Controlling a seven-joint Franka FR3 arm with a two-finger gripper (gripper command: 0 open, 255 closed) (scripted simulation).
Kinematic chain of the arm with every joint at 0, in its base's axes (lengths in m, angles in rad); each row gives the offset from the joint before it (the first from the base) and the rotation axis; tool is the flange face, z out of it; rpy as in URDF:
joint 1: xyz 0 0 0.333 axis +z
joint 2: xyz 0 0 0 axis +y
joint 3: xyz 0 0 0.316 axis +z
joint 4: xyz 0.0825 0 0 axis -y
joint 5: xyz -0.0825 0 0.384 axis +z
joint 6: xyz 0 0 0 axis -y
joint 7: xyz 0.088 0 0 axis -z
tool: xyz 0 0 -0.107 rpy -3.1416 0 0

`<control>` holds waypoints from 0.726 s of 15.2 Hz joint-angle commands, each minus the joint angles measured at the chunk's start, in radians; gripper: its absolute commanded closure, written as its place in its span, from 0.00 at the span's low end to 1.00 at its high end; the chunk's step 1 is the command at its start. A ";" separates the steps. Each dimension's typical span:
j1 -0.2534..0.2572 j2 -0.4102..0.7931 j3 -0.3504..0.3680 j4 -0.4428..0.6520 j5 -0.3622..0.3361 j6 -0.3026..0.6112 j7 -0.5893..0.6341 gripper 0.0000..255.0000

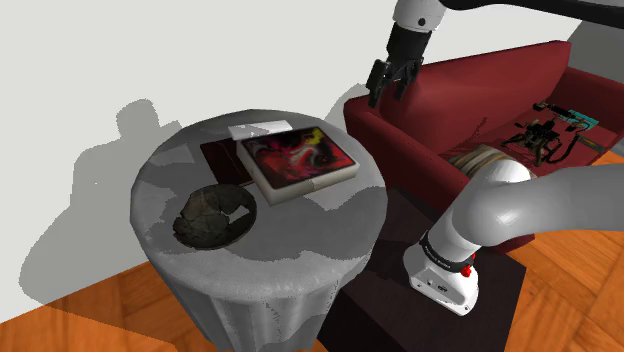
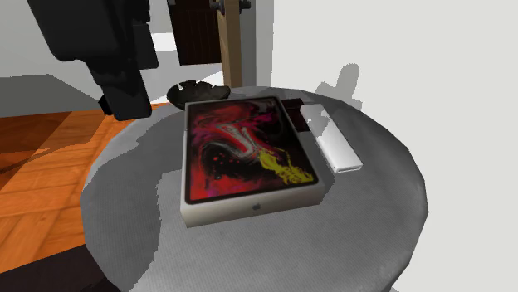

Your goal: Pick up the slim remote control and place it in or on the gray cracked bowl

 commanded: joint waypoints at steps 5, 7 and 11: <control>0.039 0.124 -0.055 0.009 -0.031 0.123 -0.175 0.00; 0.060 0.192 -0.080 0.025 -0.040 0.181 -0.261 0.00; 0.102 0.336 -0.121 0.074 -0.043 0.283 -0.431 0.00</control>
